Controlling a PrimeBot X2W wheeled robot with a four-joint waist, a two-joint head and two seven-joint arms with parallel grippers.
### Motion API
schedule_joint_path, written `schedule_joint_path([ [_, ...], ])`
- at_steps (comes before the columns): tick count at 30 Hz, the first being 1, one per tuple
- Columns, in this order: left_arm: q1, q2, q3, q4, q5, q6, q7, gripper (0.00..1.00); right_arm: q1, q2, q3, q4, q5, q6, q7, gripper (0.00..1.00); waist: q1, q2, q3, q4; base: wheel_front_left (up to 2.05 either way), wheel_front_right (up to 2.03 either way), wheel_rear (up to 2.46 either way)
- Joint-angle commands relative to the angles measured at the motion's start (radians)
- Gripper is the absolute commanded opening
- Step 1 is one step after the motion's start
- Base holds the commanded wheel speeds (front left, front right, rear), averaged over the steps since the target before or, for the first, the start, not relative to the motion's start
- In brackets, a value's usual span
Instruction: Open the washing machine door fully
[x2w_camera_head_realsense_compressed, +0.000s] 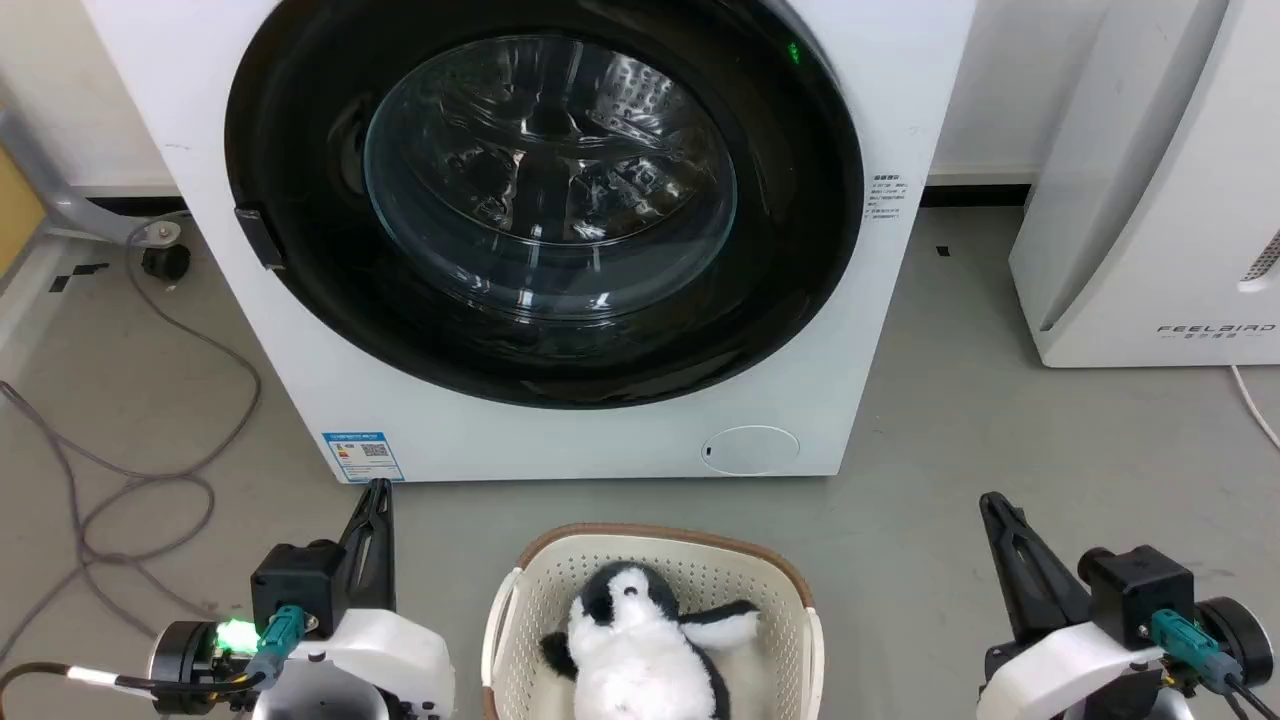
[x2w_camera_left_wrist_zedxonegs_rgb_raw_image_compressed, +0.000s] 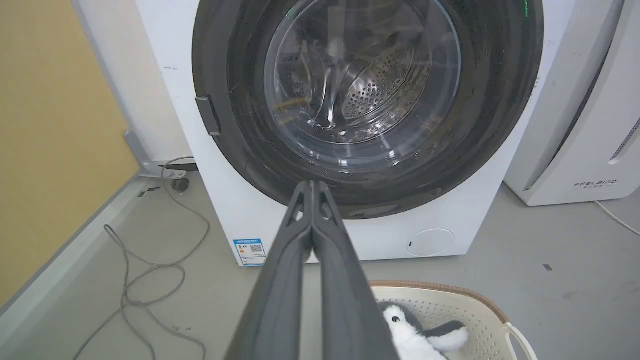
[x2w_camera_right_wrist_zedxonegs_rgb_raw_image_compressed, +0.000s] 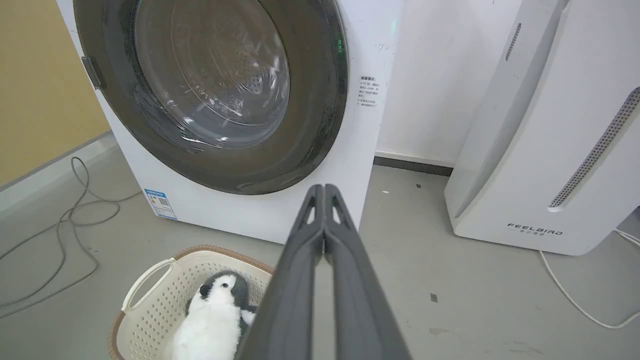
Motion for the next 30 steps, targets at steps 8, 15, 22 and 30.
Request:
schedule_joint_path([
  [8,0.015,0.000,0.001,-0.004,0.003,-0.004,0.000,0.00,-0.012,0.000,0.000,0.002,-0.008,0.001,0.000,0.00,0.0000,0.0000,0.000,0.000,0.00,0.00,0.00],
  [15,0.015,0.000,0.001,-0.004,0.003,-0.004,0.000,0.00,-0.012,0.000,0.000,0.002,-0.008,0.001,0.000,0.00,0.0000,0.0000,0.000,0.000,0.00,0.00,0.00],
  [22,0.000,0.000,0.000,0.001,0.000,0.000,0.000,1.00,0.000,0.000,0.000,0.000,0.000,0.000,0.000,1.00,0.0000,0.0000,0.000,0.000,0.00,0.00,0.00],
  [30,0.000,0.000,-0.006,0.005,-0.004,0.008,-0.012,1.00,0.003,0.000,-0.006,-0.005,0.017,0.000,-0.012,1.00,0.0000,0.0000,0.001,0.000,0.00,0.00,0.00],
])
